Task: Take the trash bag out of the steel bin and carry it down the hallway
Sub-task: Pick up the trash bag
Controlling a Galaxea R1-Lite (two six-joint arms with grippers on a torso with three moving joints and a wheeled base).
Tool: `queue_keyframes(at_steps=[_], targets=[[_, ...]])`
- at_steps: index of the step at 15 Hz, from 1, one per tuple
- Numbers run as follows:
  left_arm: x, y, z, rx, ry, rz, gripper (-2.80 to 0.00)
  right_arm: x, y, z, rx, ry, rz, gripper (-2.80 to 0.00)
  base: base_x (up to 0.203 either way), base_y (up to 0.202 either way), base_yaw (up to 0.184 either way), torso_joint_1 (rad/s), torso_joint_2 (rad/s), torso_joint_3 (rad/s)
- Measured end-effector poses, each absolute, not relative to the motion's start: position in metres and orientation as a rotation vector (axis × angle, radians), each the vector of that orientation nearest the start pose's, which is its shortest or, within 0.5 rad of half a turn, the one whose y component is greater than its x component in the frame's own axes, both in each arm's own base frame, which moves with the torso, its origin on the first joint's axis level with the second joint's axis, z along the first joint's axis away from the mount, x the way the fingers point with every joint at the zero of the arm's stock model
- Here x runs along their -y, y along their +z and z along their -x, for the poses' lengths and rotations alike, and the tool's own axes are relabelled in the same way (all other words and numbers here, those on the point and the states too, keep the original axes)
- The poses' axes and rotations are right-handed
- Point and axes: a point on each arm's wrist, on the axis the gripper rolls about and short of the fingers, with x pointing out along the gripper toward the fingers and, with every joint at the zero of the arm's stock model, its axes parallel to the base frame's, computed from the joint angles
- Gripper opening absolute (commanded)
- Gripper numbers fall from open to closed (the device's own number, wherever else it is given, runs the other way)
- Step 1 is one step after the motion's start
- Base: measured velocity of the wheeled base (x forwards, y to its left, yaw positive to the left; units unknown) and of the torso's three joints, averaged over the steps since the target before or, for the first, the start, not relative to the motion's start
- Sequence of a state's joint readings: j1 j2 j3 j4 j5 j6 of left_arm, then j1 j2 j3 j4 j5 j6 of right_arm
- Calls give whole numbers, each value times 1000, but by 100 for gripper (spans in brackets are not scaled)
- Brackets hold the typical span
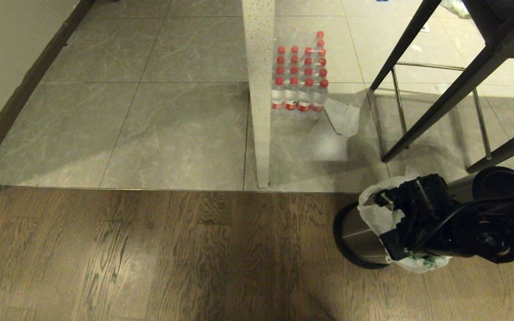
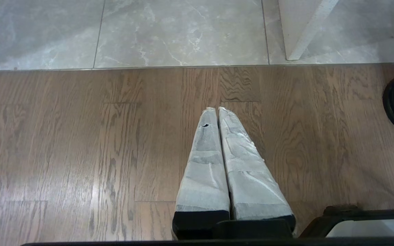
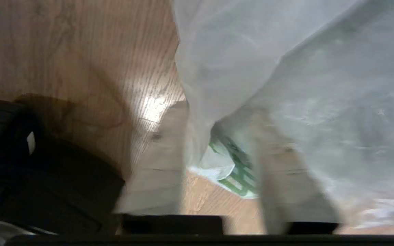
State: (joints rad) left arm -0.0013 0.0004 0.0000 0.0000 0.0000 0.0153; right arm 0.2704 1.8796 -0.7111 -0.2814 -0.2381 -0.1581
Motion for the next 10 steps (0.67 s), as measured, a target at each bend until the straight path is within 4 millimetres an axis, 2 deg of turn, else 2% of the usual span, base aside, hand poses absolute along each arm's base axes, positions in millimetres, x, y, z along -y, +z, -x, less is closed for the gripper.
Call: queue_keyframes(at_steps=[10], targets=[[0,75,23,0,-2,-16,-280,-77,83,-281,-838,103,349,0,0,0,0,0,0,0]])
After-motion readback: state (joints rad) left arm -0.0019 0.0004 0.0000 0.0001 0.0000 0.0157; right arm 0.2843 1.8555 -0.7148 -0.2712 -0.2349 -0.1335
